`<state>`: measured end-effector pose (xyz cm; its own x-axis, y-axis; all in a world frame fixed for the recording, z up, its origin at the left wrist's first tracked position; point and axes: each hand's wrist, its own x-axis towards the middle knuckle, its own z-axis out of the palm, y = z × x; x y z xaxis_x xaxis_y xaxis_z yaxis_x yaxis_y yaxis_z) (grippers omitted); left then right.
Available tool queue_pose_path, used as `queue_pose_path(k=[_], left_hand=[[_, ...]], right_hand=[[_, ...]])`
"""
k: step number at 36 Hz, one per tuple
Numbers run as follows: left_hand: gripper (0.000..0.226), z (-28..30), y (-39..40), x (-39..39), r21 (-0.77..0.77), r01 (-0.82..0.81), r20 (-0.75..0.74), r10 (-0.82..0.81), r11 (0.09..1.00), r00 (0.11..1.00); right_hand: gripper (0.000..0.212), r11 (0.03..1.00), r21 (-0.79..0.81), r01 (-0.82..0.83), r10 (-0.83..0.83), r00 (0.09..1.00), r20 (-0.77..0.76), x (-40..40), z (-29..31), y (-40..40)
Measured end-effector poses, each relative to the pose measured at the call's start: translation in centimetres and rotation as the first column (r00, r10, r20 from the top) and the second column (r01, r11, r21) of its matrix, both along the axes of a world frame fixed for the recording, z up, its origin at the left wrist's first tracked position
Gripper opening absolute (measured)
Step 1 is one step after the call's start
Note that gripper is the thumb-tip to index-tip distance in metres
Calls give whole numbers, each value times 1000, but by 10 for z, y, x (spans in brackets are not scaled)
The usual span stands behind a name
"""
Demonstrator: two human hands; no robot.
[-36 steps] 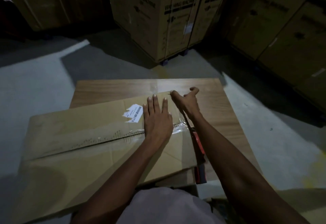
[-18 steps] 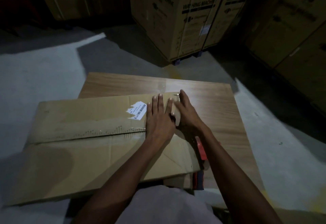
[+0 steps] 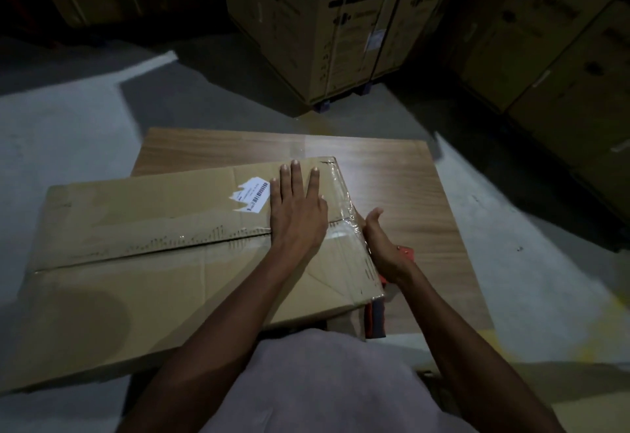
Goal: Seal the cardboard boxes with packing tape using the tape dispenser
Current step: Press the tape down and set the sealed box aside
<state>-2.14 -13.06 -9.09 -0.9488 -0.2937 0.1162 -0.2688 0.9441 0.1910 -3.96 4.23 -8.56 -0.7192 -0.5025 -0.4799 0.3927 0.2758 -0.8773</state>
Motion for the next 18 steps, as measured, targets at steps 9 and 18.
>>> queue_pose_path(k=[9, 18], left_hand=[[62, 5, -1, 3, 0, 12, 33, -12, 1000, 999], [61, 8, -2, 5, 10, 18, 41, -18, 1000, 999]], right_hand=[[87, 989, 76, 128, -119, 986, -121, 13, 44, 26], [28, 952, 98, 289, -285, 957, -54, 75, 25, 71]])
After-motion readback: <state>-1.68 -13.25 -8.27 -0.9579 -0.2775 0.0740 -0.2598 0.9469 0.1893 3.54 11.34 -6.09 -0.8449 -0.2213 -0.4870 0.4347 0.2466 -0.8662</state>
